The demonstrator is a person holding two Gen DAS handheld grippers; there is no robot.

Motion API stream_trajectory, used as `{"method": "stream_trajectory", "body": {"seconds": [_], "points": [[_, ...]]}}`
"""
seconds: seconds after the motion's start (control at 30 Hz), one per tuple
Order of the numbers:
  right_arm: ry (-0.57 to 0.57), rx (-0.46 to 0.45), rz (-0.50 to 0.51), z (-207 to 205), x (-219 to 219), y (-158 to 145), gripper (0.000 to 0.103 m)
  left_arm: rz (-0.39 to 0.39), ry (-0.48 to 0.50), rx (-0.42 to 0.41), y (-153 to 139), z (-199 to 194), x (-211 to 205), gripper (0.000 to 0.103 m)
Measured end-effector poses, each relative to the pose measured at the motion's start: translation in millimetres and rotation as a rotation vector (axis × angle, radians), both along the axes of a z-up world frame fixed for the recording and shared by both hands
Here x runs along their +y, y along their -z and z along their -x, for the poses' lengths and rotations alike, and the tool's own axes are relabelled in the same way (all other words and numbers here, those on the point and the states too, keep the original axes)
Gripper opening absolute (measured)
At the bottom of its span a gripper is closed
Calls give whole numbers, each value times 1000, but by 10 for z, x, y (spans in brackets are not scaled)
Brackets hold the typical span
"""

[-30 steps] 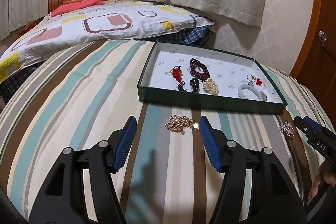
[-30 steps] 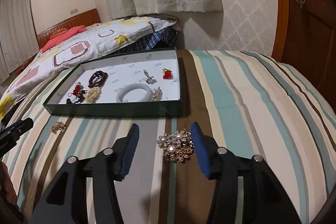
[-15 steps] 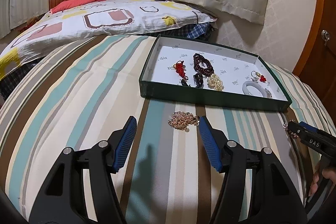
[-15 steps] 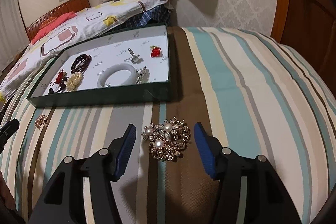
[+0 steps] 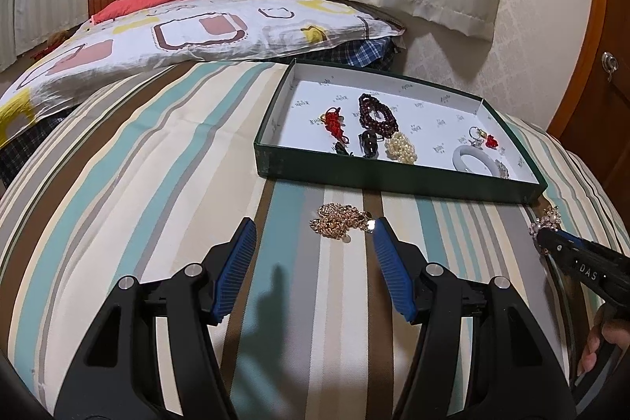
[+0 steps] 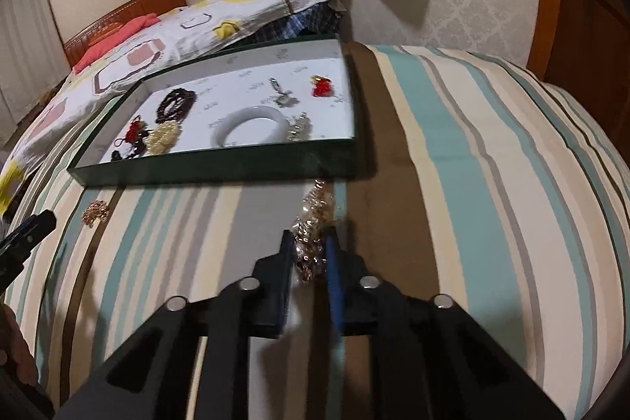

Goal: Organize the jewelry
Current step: 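Grasp the pearl flower brooch with the right tool, then grasp the gold chain with the left tool while the right tool holds the brooch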

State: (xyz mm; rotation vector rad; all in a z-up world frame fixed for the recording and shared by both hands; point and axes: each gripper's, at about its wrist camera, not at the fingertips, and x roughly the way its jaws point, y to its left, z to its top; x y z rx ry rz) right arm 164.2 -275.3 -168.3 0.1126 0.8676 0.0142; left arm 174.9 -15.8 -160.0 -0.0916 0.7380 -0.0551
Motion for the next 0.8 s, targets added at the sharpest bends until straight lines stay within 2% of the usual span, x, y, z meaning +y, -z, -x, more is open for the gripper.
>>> {"method": "stream_trajectory", "body": {"seconds": [0.37, 0.8], "points": [[-27, -32, -21, 1, 67, -65, 15, 9, 17, 24, 41, -120, -94, 60], [-49, -32, -41, -67, 95, -70, 15, 48, 14, 150, 238, -509, -94, 60]]}}
